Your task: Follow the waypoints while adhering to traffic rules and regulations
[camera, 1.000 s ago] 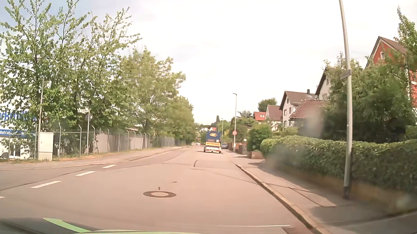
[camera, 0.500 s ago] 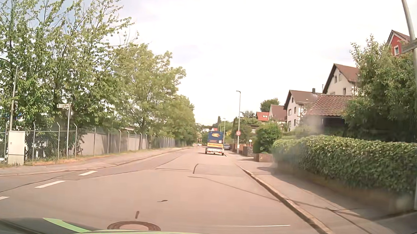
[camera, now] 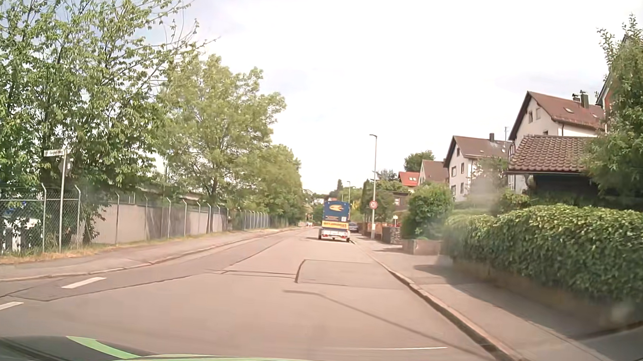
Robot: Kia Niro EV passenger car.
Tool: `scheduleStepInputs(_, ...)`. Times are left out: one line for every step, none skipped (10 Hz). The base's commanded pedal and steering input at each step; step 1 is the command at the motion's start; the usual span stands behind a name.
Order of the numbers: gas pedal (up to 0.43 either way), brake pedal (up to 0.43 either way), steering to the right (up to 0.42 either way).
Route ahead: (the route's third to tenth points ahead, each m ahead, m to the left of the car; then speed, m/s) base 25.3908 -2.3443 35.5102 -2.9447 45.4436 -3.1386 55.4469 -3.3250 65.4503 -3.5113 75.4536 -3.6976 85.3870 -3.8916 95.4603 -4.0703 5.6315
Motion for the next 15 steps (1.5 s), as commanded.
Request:
scheduleStepInputs(0.047, 0.0, -0.009)
scheduleStepInputs(0.047, 0.0, -0.013)
scheduleStepInputs(0.047, 0.0, -0.017)
scheduleStepInputs(0.047, 0.0, -0.021)
scheduleStepInputs(0.047, 0.0, -0.026)
scheduleStepInputs(0.047, 0.0, -0.027)
scheduleStepInputs(0.047, 0.0, -0.03)
scheduleStepInputs(0.047, 0.0, -0.033)
scheduleStepInputs(0.047, 0.0, -0.033)
scheduleStepInputs(0.047, 0.0, -0.033)
scheduleStepInputs(0.047, 0.0, -0.034)
scheduleStepInputs(0.047, 0.0, -0.036)
scheduleStepInputs(0.047, 0.0, -0.037)
scheduleStepInputs(0.047, 0.0, -0.038)
scheduleStepInputs(0.047, 0.0, -0.039)
